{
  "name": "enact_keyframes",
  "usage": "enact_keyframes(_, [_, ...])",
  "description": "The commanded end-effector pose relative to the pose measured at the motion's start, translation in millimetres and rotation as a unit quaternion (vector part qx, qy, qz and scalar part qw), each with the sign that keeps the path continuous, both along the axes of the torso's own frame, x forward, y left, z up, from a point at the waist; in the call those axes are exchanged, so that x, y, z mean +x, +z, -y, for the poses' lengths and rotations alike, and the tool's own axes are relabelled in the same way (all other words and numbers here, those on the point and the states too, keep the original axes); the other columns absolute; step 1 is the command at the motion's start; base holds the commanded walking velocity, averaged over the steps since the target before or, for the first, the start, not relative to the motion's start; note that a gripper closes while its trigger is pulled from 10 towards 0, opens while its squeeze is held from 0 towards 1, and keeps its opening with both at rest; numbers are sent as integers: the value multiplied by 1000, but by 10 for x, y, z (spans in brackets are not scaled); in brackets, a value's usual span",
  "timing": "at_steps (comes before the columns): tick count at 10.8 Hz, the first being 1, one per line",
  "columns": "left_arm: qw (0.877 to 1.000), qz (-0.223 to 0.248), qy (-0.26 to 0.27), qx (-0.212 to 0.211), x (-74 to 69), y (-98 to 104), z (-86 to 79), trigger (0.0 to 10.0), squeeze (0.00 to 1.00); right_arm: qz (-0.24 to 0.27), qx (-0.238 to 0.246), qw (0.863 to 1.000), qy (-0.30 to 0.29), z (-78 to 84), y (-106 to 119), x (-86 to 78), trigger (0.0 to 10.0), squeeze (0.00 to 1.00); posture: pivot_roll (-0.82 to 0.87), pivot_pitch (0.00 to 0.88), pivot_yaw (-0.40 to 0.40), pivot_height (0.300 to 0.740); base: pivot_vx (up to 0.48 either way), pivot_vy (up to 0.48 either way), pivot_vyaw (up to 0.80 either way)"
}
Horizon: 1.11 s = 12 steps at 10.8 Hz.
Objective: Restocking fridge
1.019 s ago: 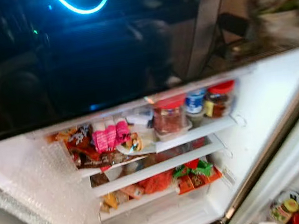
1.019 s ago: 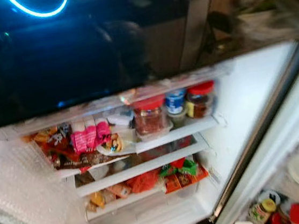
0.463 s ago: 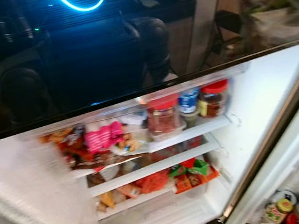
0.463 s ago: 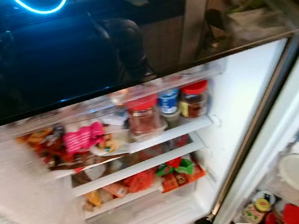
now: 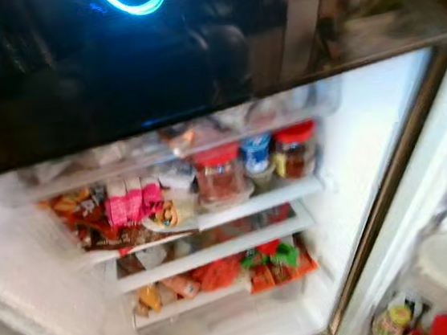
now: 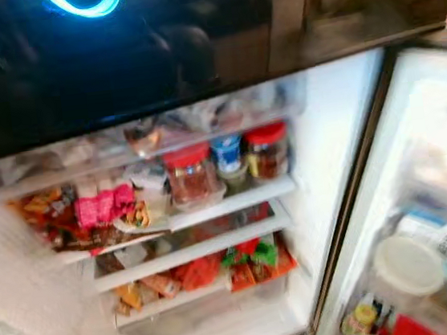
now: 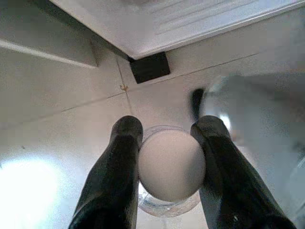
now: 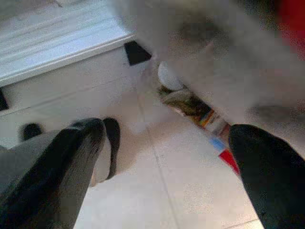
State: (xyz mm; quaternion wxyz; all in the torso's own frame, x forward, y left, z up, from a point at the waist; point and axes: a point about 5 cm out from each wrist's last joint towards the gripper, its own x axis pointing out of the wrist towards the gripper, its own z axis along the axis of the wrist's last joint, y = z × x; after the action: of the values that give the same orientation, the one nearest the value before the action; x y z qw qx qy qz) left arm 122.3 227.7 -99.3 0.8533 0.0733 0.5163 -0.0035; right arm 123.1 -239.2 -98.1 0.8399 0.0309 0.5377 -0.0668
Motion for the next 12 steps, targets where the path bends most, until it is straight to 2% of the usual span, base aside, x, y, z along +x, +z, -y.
enact_keyframes(1, [1000, -9, 3, 7, -54, -6, -53, 10000, 0, 5, 1, 1000, 5, -27, 7, 42, 10000, 0, 9, 0, 6, 740, 0, 0, 0])
enact_keyframes(5, [1000, 11, -7, 19, -24, 14, -61, 10000, 0, 3, 3, 1000, 11, -31, 6, 40, 10000, 0, 8, 0, 7, 740, 0, 0, 0])
enact_keyframes(7, [997, 68, 5, 31, 50, 64, -54, 10000, 0, 2, 4, 1000, 18, -23, 11, 49, 10000, 0, 11, 0, 3, 740, 0, 0, 0])
enact_keyframes(8, [993, 116, 12, 32, 159, 128, -48, 10000, 0, 0, 3, 1000, 28, -20, 15, 58, 10000, 0, 4, 0, 2, 740, 0, 0, 0])
enact_keyframes(9, [982, 188, 12, 19, 517, 309, -45, 10000, 0, -2, 2, 999, 35, -18, 18, 65, 10000, 0, 0, 0, 4, 740, 0, 0, 0])
enact_keyframes(10, [966, 259, 10, -11, 834, 520, -17, 10000, 0, -2, 2, 999, 37, -16, 19, 67, 10000, 0, 4, 0, 1, 740, 0, 0, 0])
enact_keyframes(11, [958, 287, 15, -13, 881, 593, -45, 10000, 0, -5, 2, 999, 40, -16, 19, 68, 10000, 0, 3, 0, 2, 740, 0, 0, 0])
enact_keyframes(12, [948, 319, 17, 2, 869, 659, -85, 10000, 0, -8, 1, 999, 46, -10, 21, 68, 10000, 0, 16, 0, -6, 740, 0, 0, 0])
